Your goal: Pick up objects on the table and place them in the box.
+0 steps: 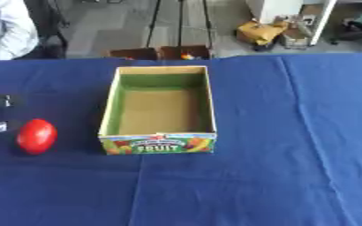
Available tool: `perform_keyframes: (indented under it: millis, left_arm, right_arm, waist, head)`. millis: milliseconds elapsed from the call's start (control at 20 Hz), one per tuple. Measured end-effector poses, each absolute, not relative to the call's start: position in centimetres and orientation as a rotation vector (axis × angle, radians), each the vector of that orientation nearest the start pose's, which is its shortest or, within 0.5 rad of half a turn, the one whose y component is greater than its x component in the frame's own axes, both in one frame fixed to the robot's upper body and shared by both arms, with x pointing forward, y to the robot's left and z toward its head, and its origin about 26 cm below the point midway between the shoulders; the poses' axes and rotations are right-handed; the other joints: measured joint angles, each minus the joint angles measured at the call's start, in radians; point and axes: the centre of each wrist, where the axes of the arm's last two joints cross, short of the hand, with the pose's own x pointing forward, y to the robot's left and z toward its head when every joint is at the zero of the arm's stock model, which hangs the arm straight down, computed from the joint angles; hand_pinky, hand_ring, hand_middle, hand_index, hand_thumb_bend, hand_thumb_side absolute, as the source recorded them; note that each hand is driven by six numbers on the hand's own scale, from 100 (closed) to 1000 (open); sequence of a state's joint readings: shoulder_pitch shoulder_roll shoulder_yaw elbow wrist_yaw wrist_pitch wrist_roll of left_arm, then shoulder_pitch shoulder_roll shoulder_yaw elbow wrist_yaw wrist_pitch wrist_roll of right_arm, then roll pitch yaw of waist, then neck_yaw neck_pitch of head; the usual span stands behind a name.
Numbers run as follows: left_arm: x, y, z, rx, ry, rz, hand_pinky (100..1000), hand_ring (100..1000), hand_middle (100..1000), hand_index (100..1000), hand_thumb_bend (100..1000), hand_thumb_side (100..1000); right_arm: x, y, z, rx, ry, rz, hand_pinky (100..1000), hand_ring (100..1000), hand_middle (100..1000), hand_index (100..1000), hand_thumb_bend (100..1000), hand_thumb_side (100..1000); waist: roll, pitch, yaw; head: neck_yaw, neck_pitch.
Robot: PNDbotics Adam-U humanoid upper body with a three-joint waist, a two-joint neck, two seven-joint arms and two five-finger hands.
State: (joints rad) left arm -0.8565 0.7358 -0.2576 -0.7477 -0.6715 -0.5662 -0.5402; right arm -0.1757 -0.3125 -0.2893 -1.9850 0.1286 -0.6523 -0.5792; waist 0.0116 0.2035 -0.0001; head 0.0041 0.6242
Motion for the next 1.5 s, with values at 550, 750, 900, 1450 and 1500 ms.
perform_keyframes:
  millis: [550, 750, 900, 1450, 1500]
  left_arm:
    - [45.4, 38.8, 17.4, 0.592, -1.154, -1.813, 880, 944, 998, 1000, 332, 1000]
    - [45.3, 38.3, 17.9, 0.631, -1.204, -1.818, 907, 957, 998, 1000, 214, 970]
    - [44.9, 39.1, 18.6, 0.695, -1.221, -1.826, 927, 965, 1000, 1000, 188, 915]
    - [43.0, 39.1, 24.3, 0.823, -1.374, -1.979, 1000, 1000, 1000, 1000, 416, 956]
    - [42.8, 39.1, 24.5, 0.827, -1.39, -1.98, 1000, 1000, 1000, 1000, 495, 1000]
  right_arm:
    - [27.8, -34.2, 18.3, 0.768, 3.183, 0.43, 630, 748, 527, 737, 100, 750]
    - [27.8, -34.2, 18.3, 0.766, 3.186, 0.431, 630, 748, 525, 735, 100, 750]
    - [27.8, -34.1, 18.3, 0.758, 3.19, 0.432, 630, 747, 525, 734, 100, 749]
    - [27.8, -34.1, 18.2, 0.755, 3.191, 0.432, 631, 747, 523, 733, 100, 753]
    - [27.8, -34.1, 18.2, 0.755, 3.191, 0.431, 631, 747, 522, 733, 100, 753]
  waist:
    - [0.014, 0.0, 0.003]
    - [0.017, 0.0, 0.003]
    - [0.017, -0.001, 0.002]
    - [0.005, 0.0, -0.011]
    - [0.005, 0.001, -0.013]
  head:
    - [0.002, 0.0]
    - [0.002, 0.0]
    - [-0.001, 0.0]
    - [-0.004, -0.002]
    - [-0.004, -0.002]
